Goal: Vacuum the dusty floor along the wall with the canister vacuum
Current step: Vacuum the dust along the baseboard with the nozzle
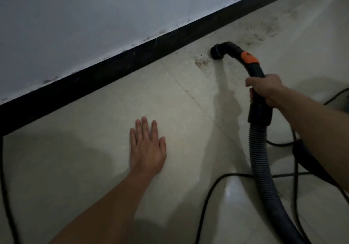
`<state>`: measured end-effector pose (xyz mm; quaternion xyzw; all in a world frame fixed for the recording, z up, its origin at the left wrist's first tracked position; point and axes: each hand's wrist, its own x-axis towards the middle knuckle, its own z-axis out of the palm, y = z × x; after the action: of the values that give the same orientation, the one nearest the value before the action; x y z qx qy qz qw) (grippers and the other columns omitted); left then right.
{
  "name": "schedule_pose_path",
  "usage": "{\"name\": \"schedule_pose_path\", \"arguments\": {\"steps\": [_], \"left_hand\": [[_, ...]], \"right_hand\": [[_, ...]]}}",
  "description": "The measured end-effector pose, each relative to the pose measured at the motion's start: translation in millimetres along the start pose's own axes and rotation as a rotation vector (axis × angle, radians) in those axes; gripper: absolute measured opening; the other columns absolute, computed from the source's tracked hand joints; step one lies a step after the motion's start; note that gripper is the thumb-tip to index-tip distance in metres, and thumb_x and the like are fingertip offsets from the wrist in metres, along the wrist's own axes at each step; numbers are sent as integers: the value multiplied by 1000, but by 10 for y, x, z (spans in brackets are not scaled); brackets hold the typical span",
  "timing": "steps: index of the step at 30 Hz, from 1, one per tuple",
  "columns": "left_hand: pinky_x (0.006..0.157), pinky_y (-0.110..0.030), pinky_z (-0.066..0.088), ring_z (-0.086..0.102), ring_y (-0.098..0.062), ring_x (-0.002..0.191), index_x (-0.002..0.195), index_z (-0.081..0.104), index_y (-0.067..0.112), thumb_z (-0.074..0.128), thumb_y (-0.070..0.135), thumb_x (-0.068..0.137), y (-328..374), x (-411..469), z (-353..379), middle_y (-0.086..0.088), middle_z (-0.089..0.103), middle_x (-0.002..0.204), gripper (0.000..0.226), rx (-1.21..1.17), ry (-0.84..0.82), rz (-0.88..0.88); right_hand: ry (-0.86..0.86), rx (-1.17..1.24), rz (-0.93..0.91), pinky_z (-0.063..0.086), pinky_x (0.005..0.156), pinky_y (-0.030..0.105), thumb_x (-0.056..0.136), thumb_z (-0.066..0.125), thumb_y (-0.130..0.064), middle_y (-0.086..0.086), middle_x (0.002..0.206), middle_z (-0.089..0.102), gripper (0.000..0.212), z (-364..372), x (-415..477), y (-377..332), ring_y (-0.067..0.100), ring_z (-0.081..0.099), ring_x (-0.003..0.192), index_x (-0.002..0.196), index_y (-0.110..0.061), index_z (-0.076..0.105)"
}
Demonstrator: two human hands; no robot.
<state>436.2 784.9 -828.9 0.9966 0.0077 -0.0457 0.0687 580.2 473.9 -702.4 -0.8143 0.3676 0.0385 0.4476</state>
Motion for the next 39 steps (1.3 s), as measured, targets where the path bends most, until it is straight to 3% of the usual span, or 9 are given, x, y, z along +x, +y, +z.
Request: {"name": "schedule_pose_path", "arguments": {"steps": [5,8,13,18,23,27,32,39], "left_hand": [[119,-47,13,16,-33,147,148,32,11,21,42,94,6,-1,-21,-19,21,157,64,4,40,-3],[119,-48,15,16,-33,147,148,32,11,23,42,94,3,-2,-13,-19,21,157,63,10,32,-3],[119,-48,16,17,-34,146,148,34,10,24,41,94,-7,7,-19,-20,22,156,63,26,28,-2],[120,-46,11,12,-32,147,150,30,12,19,43,94,2,-2,-48,-18,18,158,64,37,11,-7],[121,-43,4,5,-29,149,152,23,14,19,43,95,-2,-9,-47,-15,10,160,64,26,-1,-16],[120,-43,5,8,-29,148,151,26,14,21,43,95,0,-5,-46,-16,13,159,63,15,13,-11],[119,-45,11,15,-31,147,148,32,12,18,42,93,-1,0,-52,-18,21,157,65,9,27,-13],[121,-44,6,7,-30,148,151,25,13,10,44,93,-9,-1,-60,-16,12,159,68,21,-2,-15]], "right_hand": [[-46,-48,-18,48,34,28,78,69,-8,10,61,54,26,173,411,-490,15,47,28,96,0,53],[-45,-52,-23,48,34,28,77,69,-10,10,62,55,29,292,534,-610,16,49,30,99,0,53],[-77,-39,-43,46,34,26,77,68,-8,11,59,54,20,470,393,-515,17,48,31,90,1,55],[-186,-42,-95,49,42,29,78,68,-10,12,62,54,28,587,10,-347,22,50,42,100,3,57],[-257,-75,-169,49,44,29,76,69,-13,10,64,56,27,728,-297,-194,21,51,44,98,-3,57],[-158,-159,-174,47,41,27,77,73,-17,11,67,60,30,552,-68,-301,21,54,44,99,-4,58],[-31,-165,-79,48,43,30,76,72,-12,13,67,57,43,71,358,-451,24,53,46,112,7,58],[-155,-244,-118,49,41,31,77,69,-9,13,60,56,21,100,51,-342,22,51,38,93,1,58]]}}
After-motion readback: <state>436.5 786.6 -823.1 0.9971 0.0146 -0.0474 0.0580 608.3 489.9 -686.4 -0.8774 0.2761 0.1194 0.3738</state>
